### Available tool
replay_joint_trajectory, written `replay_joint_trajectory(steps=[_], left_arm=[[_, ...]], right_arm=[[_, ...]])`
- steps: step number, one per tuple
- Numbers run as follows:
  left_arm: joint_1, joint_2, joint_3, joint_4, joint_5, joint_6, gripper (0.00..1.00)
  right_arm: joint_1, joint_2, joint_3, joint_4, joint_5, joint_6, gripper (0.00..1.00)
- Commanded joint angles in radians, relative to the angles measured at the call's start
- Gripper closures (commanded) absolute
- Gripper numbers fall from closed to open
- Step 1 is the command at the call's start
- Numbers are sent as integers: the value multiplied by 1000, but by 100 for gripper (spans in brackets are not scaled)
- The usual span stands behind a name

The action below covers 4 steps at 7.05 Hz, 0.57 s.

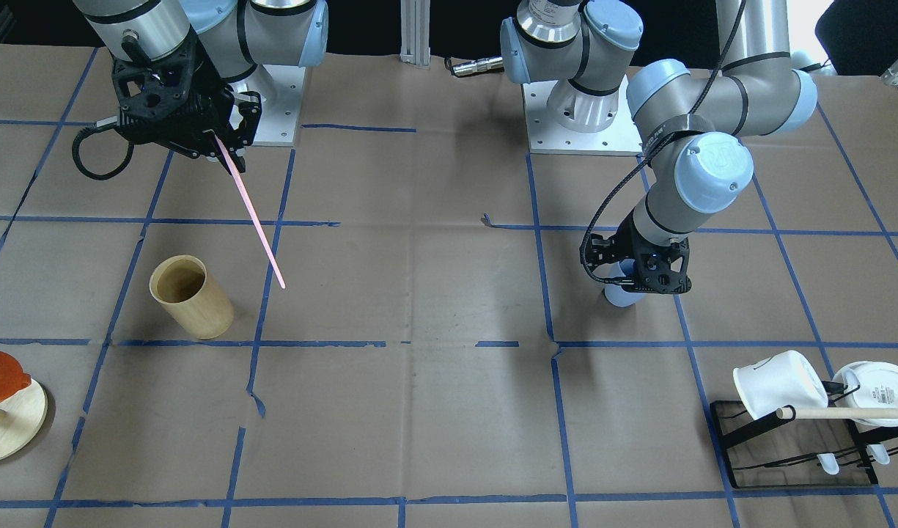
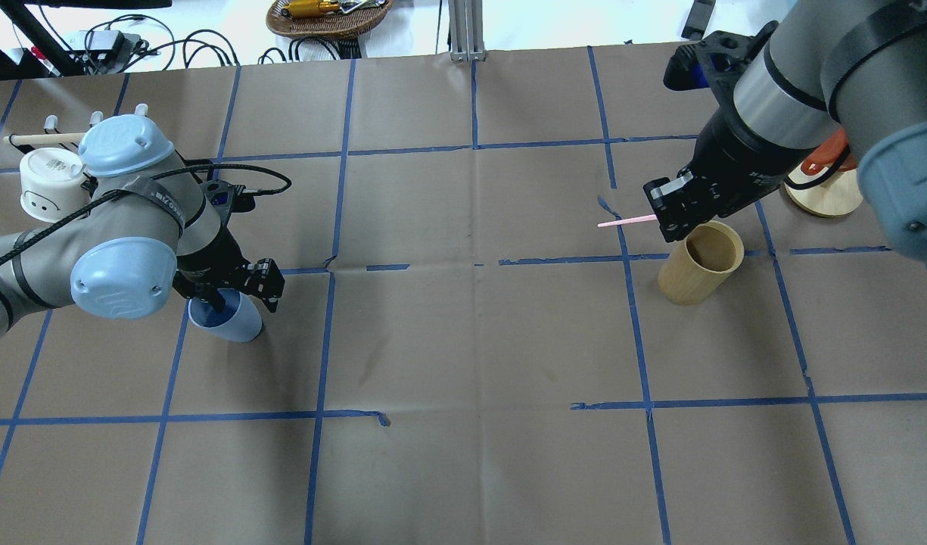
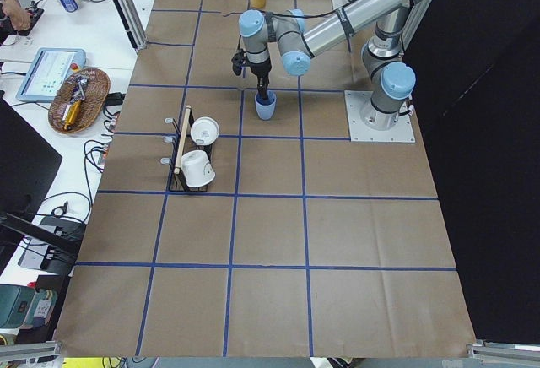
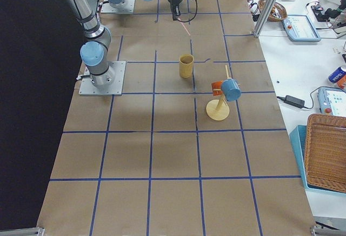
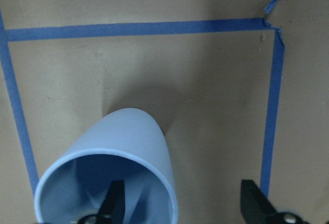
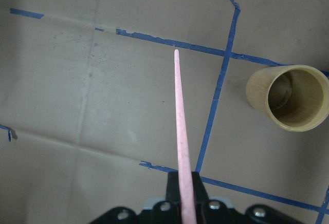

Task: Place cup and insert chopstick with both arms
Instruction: 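Grasp the light blue cup with the left gripper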

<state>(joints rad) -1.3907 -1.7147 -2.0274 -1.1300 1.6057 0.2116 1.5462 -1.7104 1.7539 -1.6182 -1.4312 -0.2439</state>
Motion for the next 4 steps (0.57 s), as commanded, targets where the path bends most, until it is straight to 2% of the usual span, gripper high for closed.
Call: replay_joint_trajectory(steps=[1, 2, 4], left_arm=[[-5, -6, 9, 1, 3, -1, 96], [-2, 4, 16, 1, 5, 0, 100], [-13, 23, 21, 1, 8, -12, 100]], right_arm=[[0, 2, 1, 0, 0, -2, 92], [0, 2, 1, 0, 0, -2, 92], [0, 5, 1, -2, 0, -8, 92]])
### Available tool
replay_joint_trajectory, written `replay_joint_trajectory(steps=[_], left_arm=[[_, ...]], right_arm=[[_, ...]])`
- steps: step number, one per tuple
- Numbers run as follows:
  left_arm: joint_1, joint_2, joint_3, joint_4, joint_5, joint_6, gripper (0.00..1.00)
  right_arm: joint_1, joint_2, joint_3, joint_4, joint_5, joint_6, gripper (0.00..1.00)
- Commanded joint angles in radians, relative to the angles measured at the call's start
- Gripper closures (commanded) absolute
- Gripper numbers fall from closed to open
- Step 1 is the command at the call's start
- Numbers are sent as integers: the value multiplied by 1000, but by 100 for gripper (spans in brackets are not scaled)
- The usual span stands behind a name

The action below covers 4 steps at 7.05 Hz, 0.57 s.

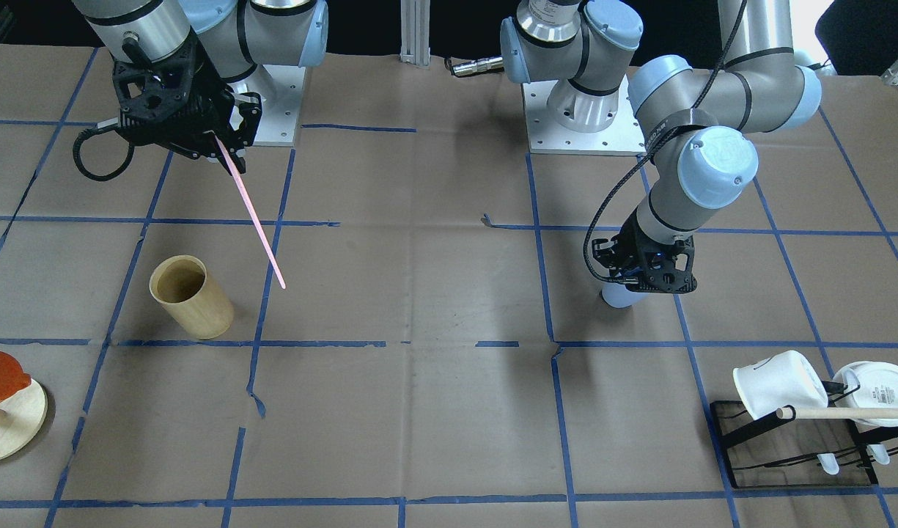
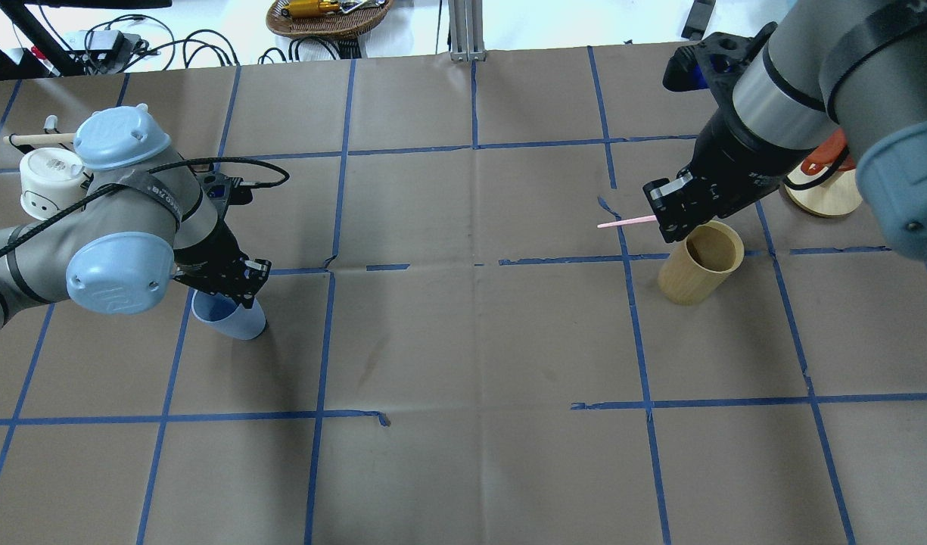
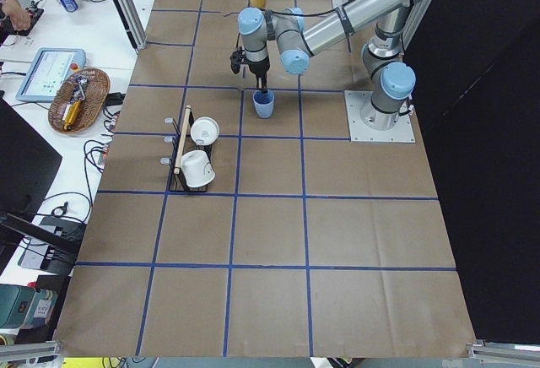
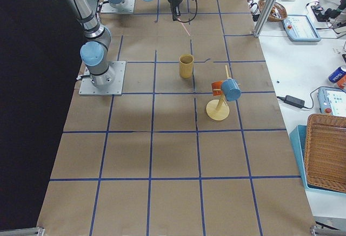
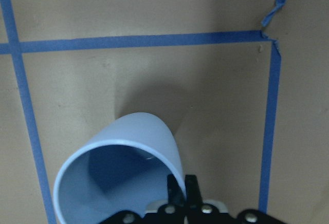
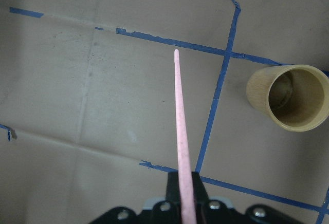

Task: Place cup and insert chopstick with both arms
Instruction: 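Carry the light blue cup toward the table center with the left gripper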

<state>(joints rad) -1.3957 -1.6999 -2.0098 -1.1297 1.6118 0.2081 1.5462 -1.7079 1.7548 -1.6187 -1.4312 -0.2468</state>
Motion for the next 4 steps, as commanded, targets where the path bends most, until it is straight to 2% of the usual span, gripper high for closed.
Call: replay_joint_trajectory(steps=[1, 3, 4], left_arm=[[-20, -7, 34, -10, -7, -44, 100], [-107, -33, 144, -57, -15, -146, 100], [-170, -53, 192, -58, -64, -185, 100]], right_arm=[[0, 11, 3, -3, 0, -9, 92], [-2, 13, 11, -21, 0, -32, 92], [-2, 13, 20, -42, -2, -48, 92]])
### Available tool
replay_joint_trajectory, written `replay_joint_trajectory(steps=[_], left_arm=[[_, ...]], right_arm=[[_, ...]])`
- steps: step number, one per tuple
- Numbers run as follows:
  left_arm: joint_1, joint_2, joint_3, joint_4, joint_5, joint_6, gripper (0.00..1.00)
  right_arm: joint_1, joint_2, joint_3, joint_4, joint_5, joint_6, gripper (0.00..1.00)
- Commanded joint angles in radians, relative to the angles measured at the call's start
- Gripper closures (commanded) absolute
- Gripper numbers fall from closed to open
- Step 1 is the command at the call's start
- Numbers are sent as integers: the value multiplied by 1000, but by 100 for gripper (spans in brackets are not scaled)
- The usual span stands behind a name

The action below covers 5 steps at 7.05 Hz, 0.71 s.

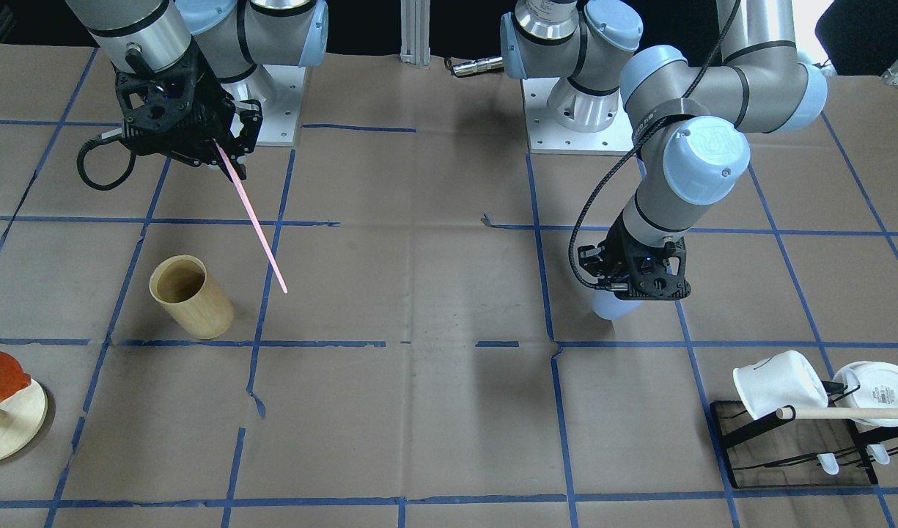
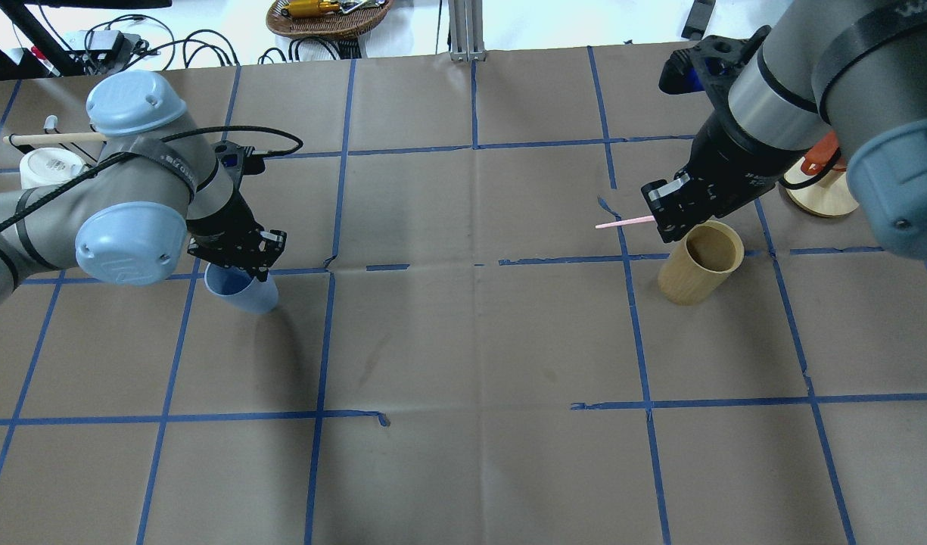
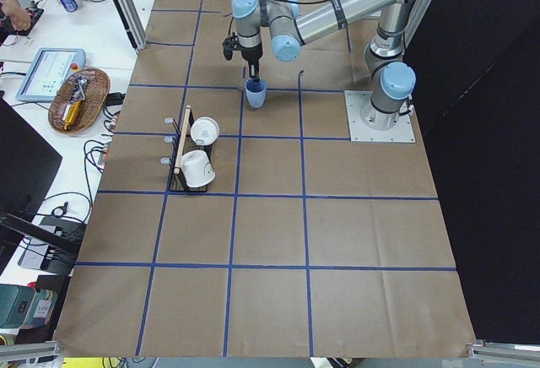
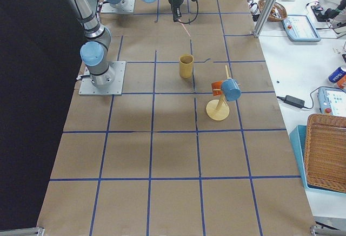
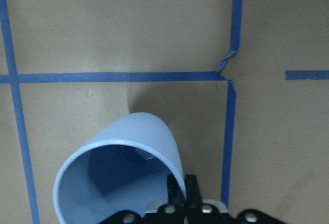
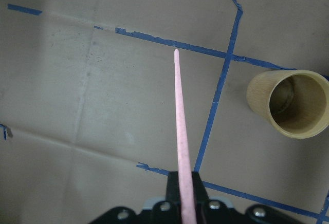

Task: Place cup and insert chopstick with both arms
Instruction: 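Carry the light blue cup toward the table center with the left gripper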

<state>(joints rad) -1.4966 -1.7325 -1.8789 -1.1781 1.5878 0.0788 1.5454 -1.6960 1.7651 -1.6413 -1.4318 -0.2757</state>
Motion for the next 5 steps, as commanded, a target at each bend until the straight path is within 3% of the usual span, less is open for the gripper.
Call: replay_joint_trajectory(steps=[1, 2, 5], left_arm=[[-138, -45, 108, -9, -48, -162, 100], [-239, -89, 160, -5, -43, -272, 100], [-394, -249, 337, -9, -52, -416, 100]], right_arm=[[-2, 4, 14, -32, -1, -20, 92], [-4, 15, 14, -35, -2, -25, 92], [-11, 16, 16, -35, -6, -45, 93]])
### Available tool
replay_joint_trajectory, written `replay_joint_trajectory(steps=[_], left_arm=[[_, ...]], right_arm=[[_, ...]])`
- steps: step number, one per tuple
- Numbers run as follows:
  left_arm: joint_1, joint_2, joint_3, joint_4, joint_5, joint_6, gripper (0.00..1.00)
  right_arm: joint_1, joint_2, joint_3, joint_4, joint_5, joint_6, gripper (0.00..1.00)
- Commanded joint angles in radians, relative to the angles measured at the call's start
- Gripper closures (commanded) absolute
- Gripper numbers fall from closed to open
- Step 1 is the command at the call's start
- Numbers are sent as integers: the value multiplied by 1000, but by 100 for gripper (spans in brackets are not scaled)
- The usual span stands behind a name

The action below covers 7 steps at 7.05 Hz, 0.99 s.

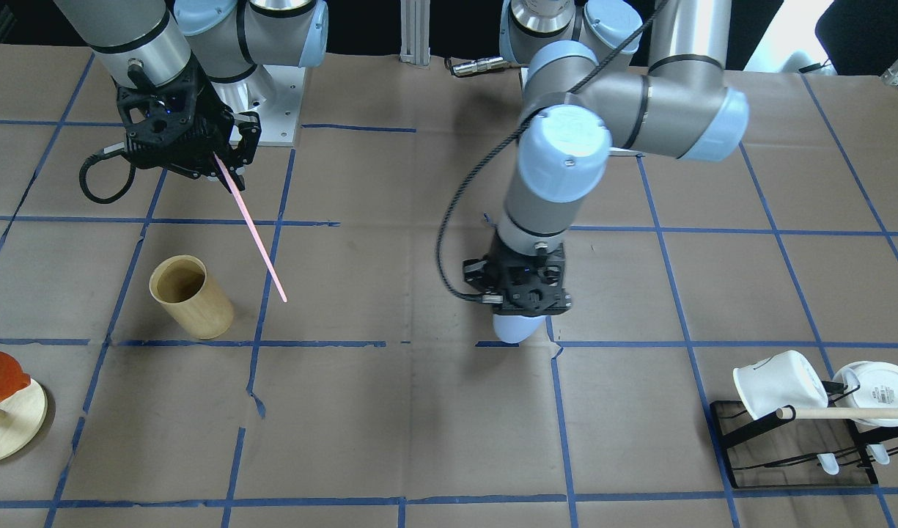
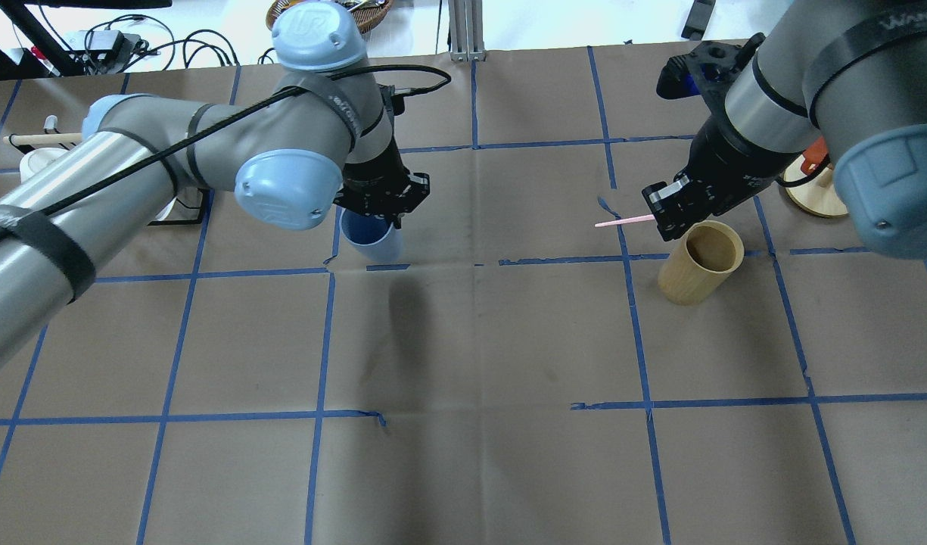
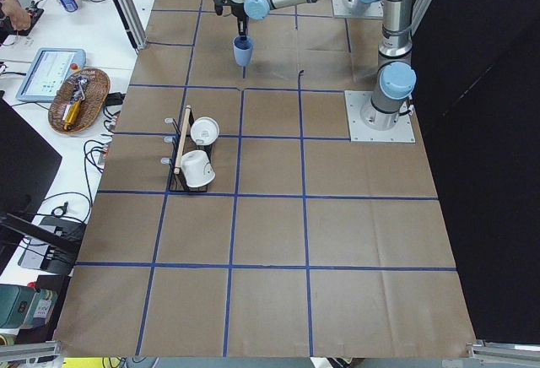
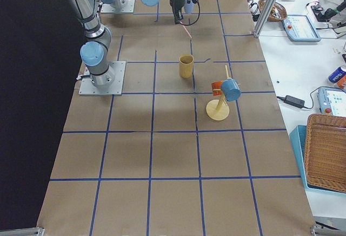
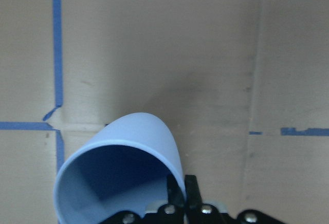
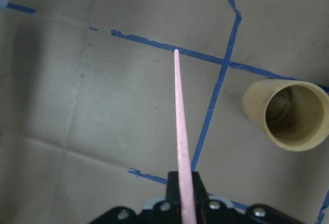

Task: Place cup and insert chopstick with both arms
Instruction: 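Carry the light blue cup toward the table center with the left gripper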

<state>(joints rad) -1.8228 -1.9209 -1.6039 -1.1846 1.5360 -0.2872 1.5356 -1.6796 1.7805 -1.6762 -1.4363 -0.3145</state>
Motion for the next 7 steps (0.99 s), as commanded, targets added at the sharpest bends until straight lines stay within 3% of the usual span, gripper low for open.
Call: replay_joint_trajectory(steps=[1, 5, 6, 7], left_arm=[[-113, -108, 73, 20, 3, -108, 100], [-170, -139, 68, 77, -2, -118, 99], [-176, -150, 70, 112, -4, -122, 96], [-181, -161, 67, 115, 4, -119, 83]], right_arm=[[-3, 1, 2, 0, -3, -8, 93], [-2, 3, 8, -19, 0, -5, 93], [-2, 3, 10, -22, 0, -5, 93], [-2, 3, 10, -22, 0, -6, 93]])
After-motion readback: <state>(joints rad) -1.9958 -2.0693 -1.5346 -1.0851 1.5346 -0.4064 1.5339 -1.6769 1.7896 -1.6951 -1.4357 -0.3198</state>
